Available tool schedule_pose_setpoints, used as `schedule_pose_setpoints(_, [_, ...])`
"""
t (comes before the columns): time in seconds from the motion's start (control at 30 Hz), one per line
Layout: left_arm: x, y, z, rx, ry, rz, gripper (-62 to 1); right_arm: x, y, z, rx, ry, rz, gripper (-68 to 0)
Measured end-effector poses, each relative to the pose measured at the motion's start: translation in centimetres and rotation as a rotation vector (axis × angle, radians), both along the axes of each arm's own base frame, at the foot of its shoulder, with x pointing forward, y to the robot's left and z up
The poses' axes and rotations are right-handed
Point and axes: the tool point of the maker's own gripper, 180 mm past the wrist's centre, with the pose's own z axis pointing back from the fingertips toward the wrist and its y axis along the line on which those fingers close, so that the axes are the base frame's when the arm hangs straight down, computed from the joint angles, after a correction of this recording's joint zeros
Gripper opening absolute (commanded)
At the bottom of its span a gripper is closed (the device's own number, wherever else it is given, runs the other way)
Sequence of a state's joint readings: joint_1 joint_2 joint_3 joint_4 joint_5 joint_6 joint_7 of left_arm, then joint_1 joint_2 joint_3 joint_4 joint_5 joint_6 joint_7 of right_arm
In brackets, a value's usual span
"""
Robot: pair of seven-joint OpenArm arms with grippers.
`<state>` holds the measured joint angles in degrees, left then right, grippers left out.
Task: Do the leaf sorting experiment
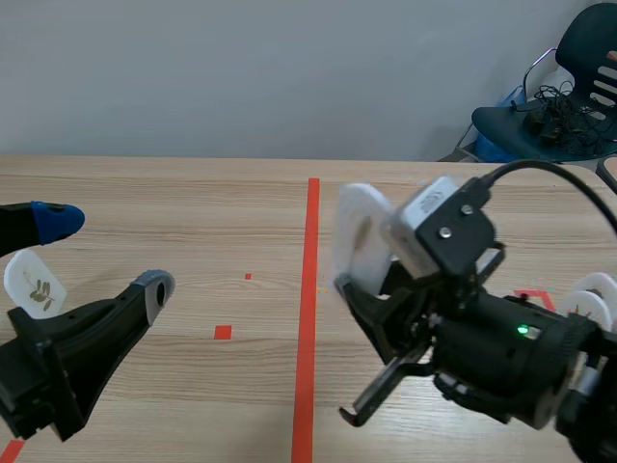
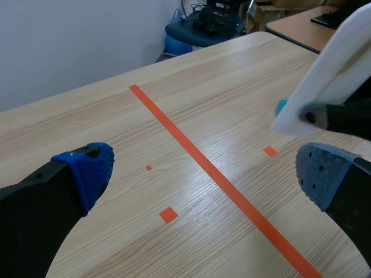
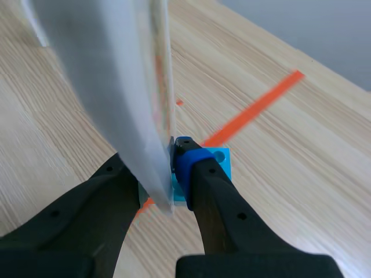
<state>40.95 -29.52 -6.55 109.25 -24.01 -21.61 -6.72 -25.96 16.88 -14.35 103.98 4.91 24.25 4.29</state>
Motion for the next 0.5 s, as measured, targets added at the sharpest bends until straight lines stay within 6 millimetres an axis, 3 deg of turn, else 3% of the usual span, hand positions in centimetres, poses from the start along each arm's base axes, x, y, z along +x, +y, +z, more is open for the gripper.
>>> schedule_pose_setpoints(0.13, [0.0,0.0,0.0,0.0,0.0,0.0,1.4,-0.4,-4.5,0.1,-0.013,0.038,-0.132,-64.2])
schedule_pose_setpoints(0.27, [0.0,0.0,0.0,0.0,0.0,0.0,1.4,0.7,-9.4,-1.4,-0.092,0.065,-0.283,-64.2])
schedule_pose_setpoints(0.5, [0.0,0.0,0.0,0.001,0.0,0.0,1.4,2.5,-14.7,-6.7,-0.103,0.164,-0.428,-64.2])
